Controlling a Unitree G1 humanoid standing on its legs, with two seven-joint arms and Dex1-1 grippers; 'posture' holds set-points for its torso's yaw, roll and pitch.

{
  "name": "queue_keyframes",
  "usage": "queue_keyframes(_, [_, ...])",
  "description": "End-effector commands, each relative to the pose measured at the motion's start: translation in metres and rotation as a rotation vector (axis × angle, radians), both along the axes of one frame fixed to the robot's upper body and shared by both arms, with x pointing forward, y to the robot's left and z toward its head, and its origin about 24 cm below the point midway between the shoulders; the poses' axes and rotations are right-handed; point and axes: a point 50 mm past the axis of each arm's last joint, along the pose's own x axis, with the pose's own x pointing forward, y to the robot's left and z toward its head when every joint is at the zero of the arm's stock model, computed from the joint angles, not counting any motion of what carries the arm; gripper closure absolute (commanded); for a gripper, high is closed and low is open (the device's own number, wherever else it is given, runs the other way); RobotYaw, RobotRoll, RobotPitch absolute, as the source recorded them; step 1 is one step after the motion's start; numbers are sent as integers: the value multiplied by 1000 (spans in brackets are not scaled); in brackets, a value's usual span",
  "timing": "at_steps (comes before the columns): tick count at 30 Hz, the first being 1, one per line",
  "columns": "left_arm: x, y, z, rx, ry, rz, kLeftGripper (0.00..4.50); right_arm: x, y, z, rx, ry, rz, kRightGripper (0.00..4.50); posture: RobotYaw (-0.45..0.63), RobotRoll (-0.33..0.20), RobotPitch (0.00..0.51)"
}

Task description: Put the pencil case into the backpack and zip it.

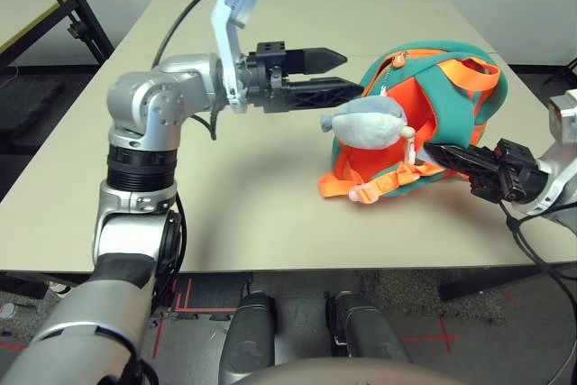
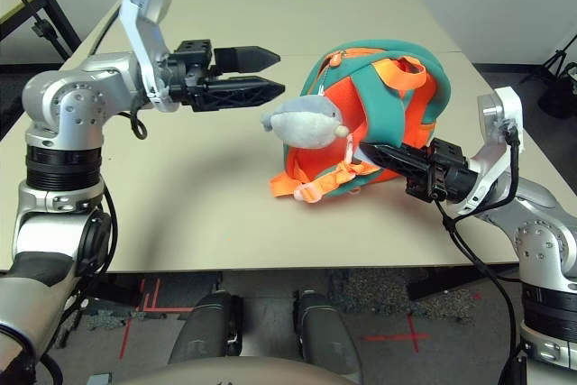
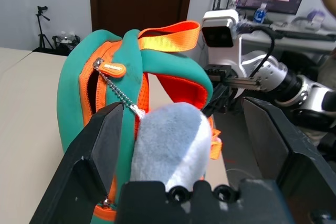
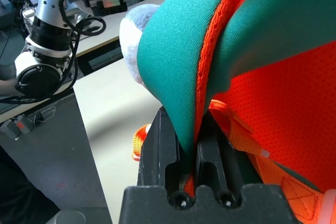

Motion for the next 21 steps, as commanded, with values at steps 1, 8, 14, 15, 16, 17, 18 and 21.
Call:
queue_keyframes(1, [1,-12,-27,106,-12,-13,0,-2,4,1,-6,-12,19,4480,75,0,68])
queue_keyframes(8, [7,-14,-44,152,-26,12,0,-3,3,2,-7,-14,15,4480,70,0,68])
queue_keyframes(14, [10,-11,-44,130,-18,31,1383,-2,3,1,-7,-14,18,4480,78,0,65])
queue_keyframes(15, [10,-10,-44,127,-13,30,1808,-2,4,1,-7,-14,19,4480,78,0,65])
queue_keyframes(16, [10,-8,-43,123,-9,31,2107,-1,4,1,-7,-14,20,4480,78,0,65])
queue_keyframes(17, [10,-8,-42,120,-7,34,2587,-1,4,1,-7,-14,21,4480,78,0,65])
queue_keyframes(18, [10,-7,-42,118,-7,36,3006,-1,4,1,-7,-14,22,4480,78,0,65])
queue_keyframes(21, [10,-3,-40,115,-6,43,3309,0,4,1,-6,-14,24,4480,83,0,62])
